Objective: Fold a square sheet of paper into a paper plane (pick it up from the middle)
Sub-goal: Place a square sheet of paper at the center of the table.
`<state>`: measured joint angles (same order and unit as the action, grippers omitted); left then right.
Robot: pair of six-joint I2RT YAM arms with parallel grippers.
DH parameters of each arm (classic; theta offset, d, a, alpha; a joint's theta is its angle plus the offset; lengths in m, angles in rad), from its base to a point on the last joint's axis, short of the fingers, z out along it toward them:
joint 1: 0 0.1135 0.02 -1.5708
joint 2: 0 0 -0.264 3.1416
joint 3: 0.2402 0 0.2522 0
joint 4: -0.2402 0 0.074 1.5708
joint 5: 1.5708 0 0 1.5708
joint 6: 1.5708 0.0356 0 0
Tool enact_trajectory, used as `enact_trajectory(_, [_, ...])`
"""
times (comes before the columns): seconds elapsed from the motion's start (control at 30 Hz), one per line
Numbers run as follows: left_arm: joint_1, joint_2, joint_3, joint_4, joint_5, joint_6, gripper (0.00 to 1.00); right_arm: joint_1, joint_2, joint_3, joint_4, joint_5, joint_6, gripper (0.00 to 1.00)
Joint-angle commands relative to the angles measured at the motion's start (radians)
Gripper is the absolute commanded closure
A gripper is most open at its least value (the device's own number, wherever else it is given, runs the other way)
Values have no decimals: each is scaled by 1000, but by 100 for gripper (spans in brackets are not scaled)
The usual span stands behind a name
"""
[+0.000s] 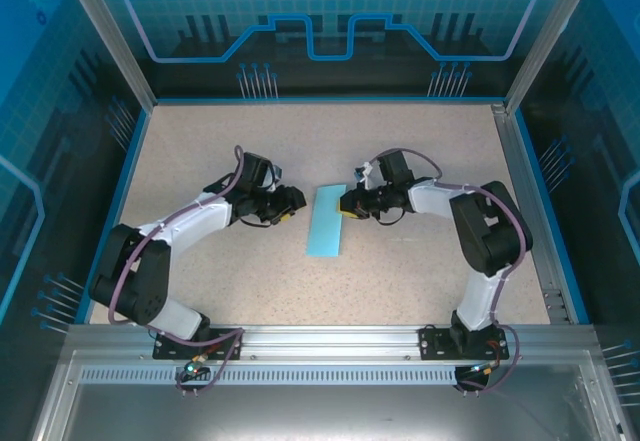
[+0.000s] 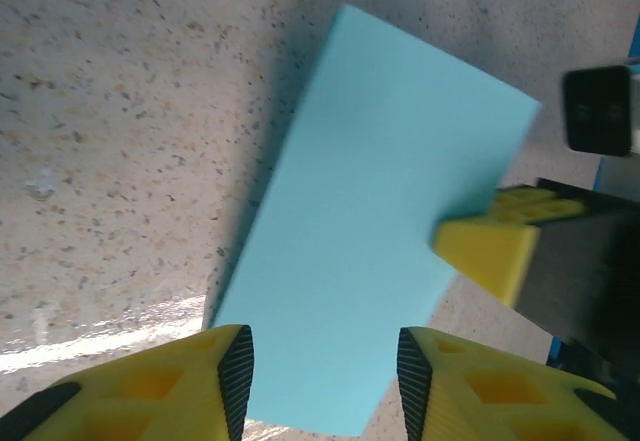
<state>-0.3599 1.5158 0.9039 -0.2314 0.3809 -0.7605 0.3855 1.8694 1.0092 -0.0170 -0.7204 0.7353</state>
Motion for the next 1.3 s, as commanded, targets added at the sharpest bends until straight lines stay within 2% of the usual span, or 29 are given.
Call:
enact_trajectory(0.0, [6, 35, -19, 26, 90, 13, 53, -12, 45, 70, -118, 37, -76, 84])
enact_trajectory(0.17, [6, 74, -18, 41, 113, 17, 53, -28, 8, 113, -294, 194, -153, 72])
enact_trajectory(0.3, [7, 92, -15, 53, 113, 22, 53, -21, -78, 77, -328, 289, -125, 64])
enact_trajectory(0.53, [9, 169, 19, 74, 150, 29, 52, 60, -113, 13, -249, 302, -48, 64])
enact_trajectory(0.87, [13, 252, 36, 116, 194, 17, 50, 79, -60, -50, -130, 239, 10, 64])
enact_trajectory(1.27, [12, 288, 49, 119, 221, 25, 49, 84, -16, -56, -120, 219, -2, 64])
